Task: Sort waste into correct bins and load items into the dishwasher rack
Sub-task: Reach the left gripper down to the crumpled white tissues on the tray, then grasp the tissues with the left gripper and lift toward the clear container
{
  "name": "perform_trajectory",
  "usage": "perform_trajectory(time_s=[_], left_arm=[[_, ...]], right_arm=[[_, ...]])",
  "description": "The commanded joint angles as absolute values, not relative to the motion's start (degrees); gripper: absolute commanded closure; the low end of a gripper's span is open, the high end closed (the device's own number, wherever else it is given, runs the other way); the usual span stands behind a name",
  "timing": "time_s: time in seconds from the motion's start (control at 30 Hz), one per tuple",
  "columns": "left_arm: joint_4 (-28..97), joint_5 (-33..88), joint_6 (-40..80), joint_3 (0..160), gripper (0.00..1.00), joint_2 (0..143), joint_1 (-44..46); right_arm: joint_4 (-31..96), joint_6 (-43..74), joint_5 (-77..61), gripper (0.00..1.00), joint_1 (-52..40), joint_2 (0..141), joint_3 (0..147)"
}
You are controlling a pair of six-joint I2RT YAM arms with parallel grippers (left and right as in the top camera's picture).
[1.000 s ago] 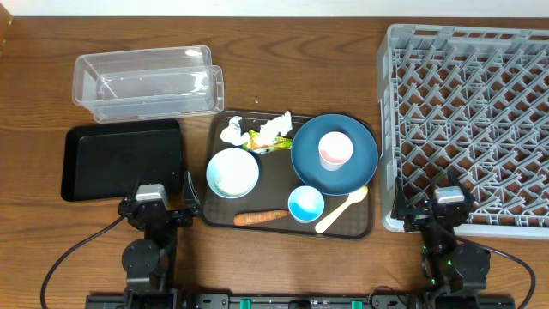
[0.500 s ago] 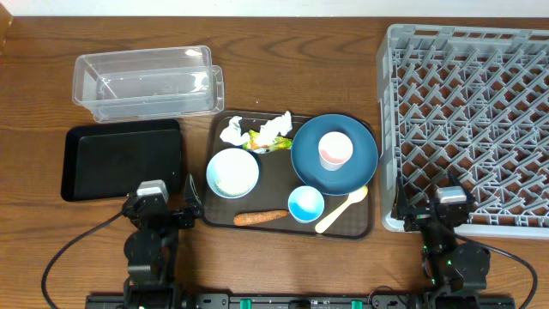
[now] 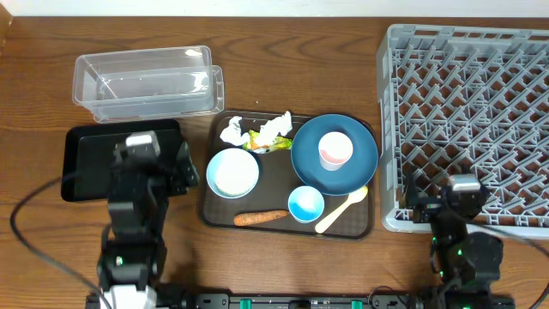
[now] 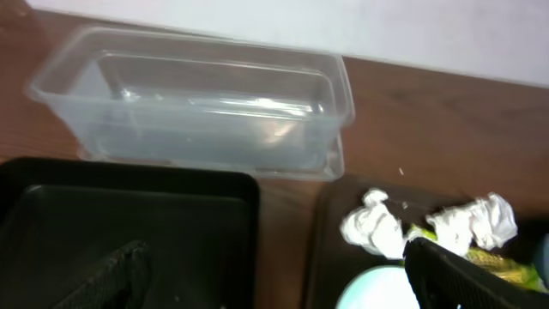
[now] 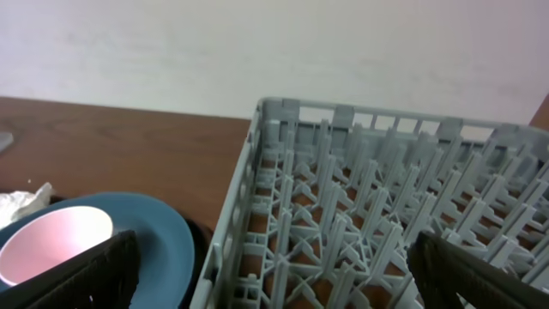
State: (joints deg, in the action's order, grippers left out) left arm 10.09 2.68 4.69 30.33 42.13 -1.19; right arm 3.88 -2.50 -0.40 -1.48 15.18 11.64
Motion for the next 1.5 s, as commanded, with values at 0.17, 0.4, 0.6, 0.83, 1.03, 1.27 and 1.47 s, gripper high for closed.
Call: perform_trajectory(time_s=[0.17,0.4,0.6,0.83,1.03,1.27,1.47], left_arm=[[28.8,7.7,5.2,48.3,0.05,59.0,-1.5],[42.6,8.4,5.2,60.4,0.05,68.5,-1.6],[41.1,8.4,5.2,60.4,0.05,69.6,-1.6],[31.6,15.3,5.2,60.4,0.06,71.9,-0.9],[25.5,14.0,5.2,60.4,0.06,78.6,3.4],[20.8,12.0,5.2,60.4,0.11,88.7,8.4],[18.0,11.9,5.2,60.4,0.16,97.2,10.9]], right_arm=[[8.6,-1.7,-0.4,0.01,-1.8,35.2,26.3],[19.4,-1.8,-0.6,0.01,-1.8,52.0,41.5],[20.7,-1.8,-0.9,0.01,-1.8,58.0,44.3],[20.4,-1.7,-2.0,0.01,-1.8,58.8,44.3],[20.1,-1.7,-2.0,0.01,-1.8,58.8,44.3],[20.1,-1.8,-1.9,0.01,-1.8,58.9,44.3],[20.1,-1.7,-1.9,0.01,-1.8,58.9,44.3]])
